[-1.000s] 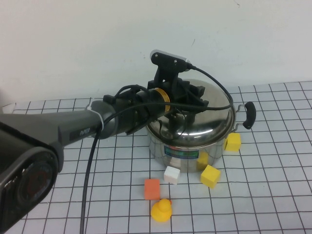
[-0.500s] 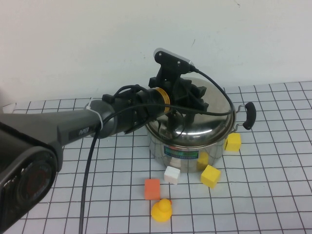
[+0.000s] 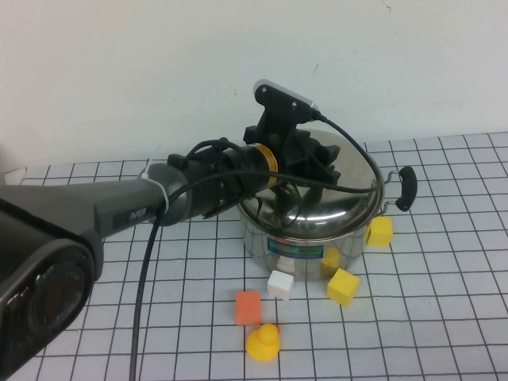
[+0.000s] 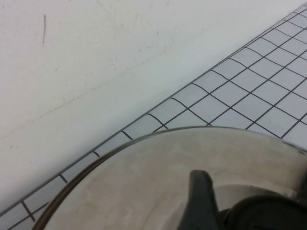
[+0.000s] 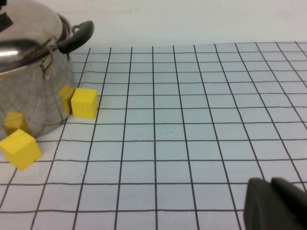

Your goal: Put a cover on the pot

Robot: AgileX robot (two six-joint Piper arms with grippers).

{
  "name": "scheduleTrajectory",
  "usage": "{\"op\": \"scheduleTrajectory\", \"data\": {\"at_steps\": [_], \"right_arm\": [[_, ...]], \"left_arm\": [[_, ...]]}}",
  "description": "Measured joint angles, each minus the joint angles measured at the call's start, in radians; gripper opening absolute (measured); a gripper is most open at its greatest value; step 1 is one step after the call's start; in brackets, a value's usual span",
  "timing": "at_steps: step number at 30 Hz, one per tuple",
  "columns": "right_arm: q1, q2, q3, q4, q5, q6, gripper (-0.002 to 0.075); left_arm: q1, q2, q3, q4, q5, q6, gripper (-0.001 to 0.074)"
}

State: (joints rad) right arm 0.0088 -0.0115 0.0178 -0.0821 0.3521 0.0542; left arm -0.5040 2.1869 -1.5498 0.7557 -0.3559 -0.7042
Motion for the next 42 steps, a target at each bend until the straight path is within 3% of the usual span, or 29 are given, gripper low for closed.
{"op": "scheduleTrajectory", "data": {"at_steps": [4, 12, 21, 26, 32, 36, 42], "right_arm": [[0.0, 0.0, 0.0, 0.0, 0.0, 0.0, 0.0009], [0.0, 0.0, 0.0, 0.0, 0.0, 0.0, 0.0009], [0.0, 0.0, 0.0, 0.0, 0.0, 0.0, 0.0009], [0.0, 0.0, 0.0, 0.0, 0.0, 0.0, 0.0009], [0.0, 0.0, 0.0, 0.0, 0.0, 0.0, 0.0009], [0.0, 0.0, 0.0, 0.0, 0.0, 0.0, 0.0009], [0.0, 0.0, 0.0, 0.0, 0.0, 0.0, 0.0009]], "left_arm": [[0.0, 0.0, 0.0, 0.006, 0.002, 0.002, 0.0473], [0.011, -0.06, 0.0, 0.006, 0.036, 0.004, 0.0484], [0.024, -0.175, 0.0, 0.001, 0.27, 0.004, 0.0476], [0.024, -0.275, 0.0, -0.002, 0.391, 0.004, 0.0334], [0.024, -0.428, 0.0, -0.012, 0.569, 0.013, 0.006], [0.024, -0.544, 0.019, -0.023, 0.66, 0.02, 0.0011], [0.024, -0.787, 0.187, -0.043, 0.686, -0.019, 0.0001]]}}
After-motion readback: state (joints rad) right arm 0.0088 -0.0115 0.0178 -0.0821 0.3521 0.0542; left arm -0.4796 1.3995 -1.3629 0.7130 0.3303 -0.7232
